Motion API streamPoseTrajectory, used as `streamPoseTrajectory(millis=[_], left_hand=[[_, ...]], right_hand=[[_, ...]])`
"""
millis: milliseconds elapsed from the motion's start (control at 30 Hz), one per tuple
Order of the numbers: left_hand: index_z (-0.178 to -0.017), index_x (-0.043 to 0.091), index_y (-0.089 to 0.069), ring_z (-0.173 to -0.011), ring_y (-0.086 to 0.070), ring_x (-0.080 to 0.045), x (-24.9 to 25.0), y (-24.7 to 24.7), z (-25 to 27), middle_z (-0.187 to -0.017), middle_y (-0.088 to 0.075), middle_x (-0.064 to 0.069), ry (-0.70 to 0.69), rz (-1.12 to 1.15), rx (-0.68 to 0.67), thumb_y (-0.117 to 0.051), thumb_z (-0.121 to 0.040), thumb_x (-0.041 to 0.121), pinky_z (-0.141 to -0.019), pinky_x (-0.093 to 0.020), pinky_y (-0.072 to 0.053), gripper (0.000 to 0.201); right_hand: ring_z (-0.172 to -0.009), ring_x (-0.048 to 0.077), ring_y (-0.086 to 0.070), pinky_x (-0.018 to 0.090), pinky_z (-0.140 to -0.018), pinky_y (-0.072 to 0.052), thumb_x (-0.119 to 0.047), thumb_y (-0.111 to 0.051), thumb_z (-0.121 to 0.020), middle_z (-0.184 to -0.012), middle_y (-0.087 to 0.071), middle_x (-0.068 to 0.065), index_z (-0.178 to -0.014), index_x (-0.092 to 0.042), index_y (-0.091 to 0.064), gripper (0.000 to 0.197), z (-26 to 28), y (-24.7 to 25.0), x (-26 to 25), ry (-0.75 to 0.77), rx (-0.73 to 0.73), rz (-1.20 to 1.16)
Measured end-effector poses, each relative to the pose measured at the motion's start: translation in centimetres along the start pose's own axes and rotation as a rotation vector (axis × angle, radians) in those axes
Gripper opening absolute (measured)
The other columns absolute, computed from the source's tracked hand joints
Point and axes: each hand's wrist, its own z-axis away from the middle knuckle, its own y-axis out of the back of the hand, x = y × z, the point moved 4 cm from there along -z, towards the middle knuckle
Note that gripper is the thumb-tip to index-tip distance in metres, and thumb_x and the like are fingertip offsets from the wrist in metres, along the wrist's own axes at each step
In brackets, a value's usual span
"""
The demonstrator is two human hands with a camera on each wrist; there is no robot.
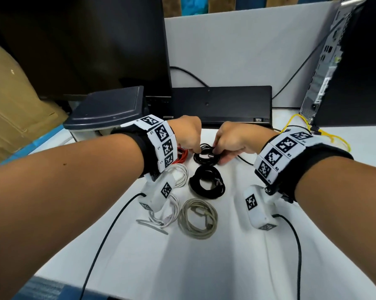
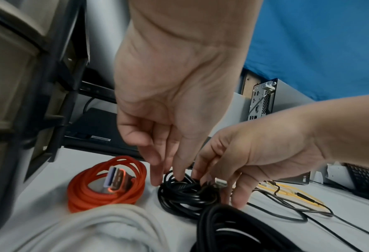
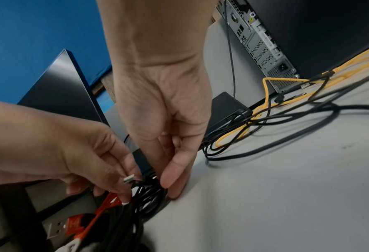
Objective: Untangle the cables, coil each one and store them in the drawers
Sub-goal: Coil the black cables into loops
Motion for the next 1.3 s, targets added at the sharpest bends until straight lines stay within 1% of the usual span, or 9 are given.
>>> streamPoseTrajectory(millis=[100, 267, 400, 633, 733, 900, 1067, 1200, 1300], left_hand=[[-0.105, 0.006, -0.078, -0.099, -0.074, -0.028, -0.2, 0.1, 0.5, -0.105, -0.077, -0.011, -0.004, 0.003, -0.002, -0.079, -0.088, 0.028, -0.087, -0.038, -0.061, 0.028], [-0.104, 0.005, -0.077, -0.093, -0.073, -0.024, 0.6, 1.6, 1.7, -0.100, -0.077, -0.008, -0.064, 0.123, 0.041, -0.069, -0.096, 0.021, -0.078, -0.033, -0.060, 0.020], [-0.102, 0.007, -0.075, -0.091, -0.073, -0.023, 3.1, 2.7, 1.8, -0.103, -0.075, -0.010, -0.134, 0.278, 0.107, -0.064, -0.096, 0.016, -0.070, -0.029, -0.059, 0.016], [-0.121, 0.016, -0.069, -0.083, -0.061, -0.016, 9.8, 0.4, 1.0, -0.093, -0.064, 0.001, -0.293, 0.112, -0.125, -0.064, -0.098, 0.029, -0.068, -0.022, -0.051, 0.027], [-0.105, 0.016, -0.064, -0.077, -0.059, -0.019, 11.8, -1.1, 0.1, -0.097, -0.059, -0.002, -0.303, -0.028, -0.194, -0.062, -0.098, 0.031, -0.075, -0.028, -0.049, 0.017], [-0.068, 0.014, -0.058, -0.062, -0.049, -0.021, 14.1, -2.6, -0.9, -0.064, -0.057, 0.000, -0.262, -0.164, -0.232, -0.061, -0.095, 0.035, -0.064, -0.030, -0.040, 0.034], [-0.106, 0.005, -0.074, -0.087, -0.056, -0.022, 15.8, -2.9, -0.5, -0.113, -0.074, -0.012, -0.324, -0.155, -0.241, -0.063, -0.096, 0.031, -0.094, -0.040, -0.054, 0.030], [-0.110, 0.020, -0.069, -0.094, -0.053, -0.017, 16.2, -2.4, 0.0, -0.106, -0.061, 0.002, -0.427, -0.174, -0.233, -0.065, -0.098, 0.027, -0.087, -0.031, -0.049, 0.014], [-0.129, 0.020, -0.067, -0.104, -0.057, -0.016, 15.4, -1.2, 0.3, -0.114, -0.059, 0.007, -0.438, -0.158, -0.132, -0.071, -0.095, 0.027, -0.082, -0.025, -0.042, 0.036]], right_hand=[[-0.076, 0.032, -0.076, 0.037, -0.071, -0.065, 0.002, -0.063, -0.096, -0.091, -0.072, 0.024, -0.110, 0.010, -0.063, 0.016, 0.4, 0.1, -0.2, 0.007, 0.040, 0.055], [-0.083, 0.034, -0.077, 0.047, -0.080, -0.063, -0.005, -0.063, -0.096, -0.094, -0.076, 0.022, -0.109, 0.004, -0.067, 0.017, 1.9, 3.0, -0.1, 0.055, 0.177, 0.263], [-0.069, 0.025, -0.068, 0.032, -0.059, -0.058, 0.001, -0.060, -0.092, -0.095, -0.072, 0.017, -0.112, 0.001, -0.068, 0.022, 3.8, 7.7, 0.9, 0.091, 0.365, 0.349], [-0.097, 0.030, -0.068, 0.042, -0.086, -0.061, -0.014, -0.069, -0.090, -0.096, -0.063, 0.005, -0.142, -0.019, -0.051, 0.055, 4.8, 10.3, 6.8, -0.119, 0.197, 0.591], [-0.108, 0.025, -0.058, 0.038, -0.089, -0.056, -0.026, -0.078, -0.086, -0.131, -0.054, 0.001, -0.155, -0.035, -0.031, 0.084, 4.4, 9.8, 9.1, -0.173, 0.076, 0.545], [-0.093, 0.025, -0.058, 0.045, -0.096, -0.056, -0.033, -0.077, -0.085, -0.088, -0.049, -0.006, -0.136, -0.023, -0.051, 0.059, 3.8, 10.2, 9.6, -0.131, 0.170, 0.731], [-0.077, 0.026, -0.068, 0.044, -0.088, -0.060, -0.034, -0.069, -0.082, -0.074, -0.064, 0.000, -0.079, -0.015, -0.062, 0.020, 4.2, 12.1, 11.0, -0.230, 0.150, 1.027], [-0.100, 0.024, -0.059, 0.030, -0.088, -0.051, -0.038, -0.062, -0.097, -0.103, -0.058, -0.001, -0.098, -0.013, -0.065, 0.025, 5.8, 13.2, 10.7, -0.169, 0.169, 1.081], [-0.113, 0.030, -0.059, 0.031, -0.087, -0.050, -0.031, -0.057, -0.101, -0.118, -0.061, 0.008, -0.114, -0.005, -0.069, 0.032, 6.3, 14.3, 9.3, -0.072, 0.308, 1.008]])
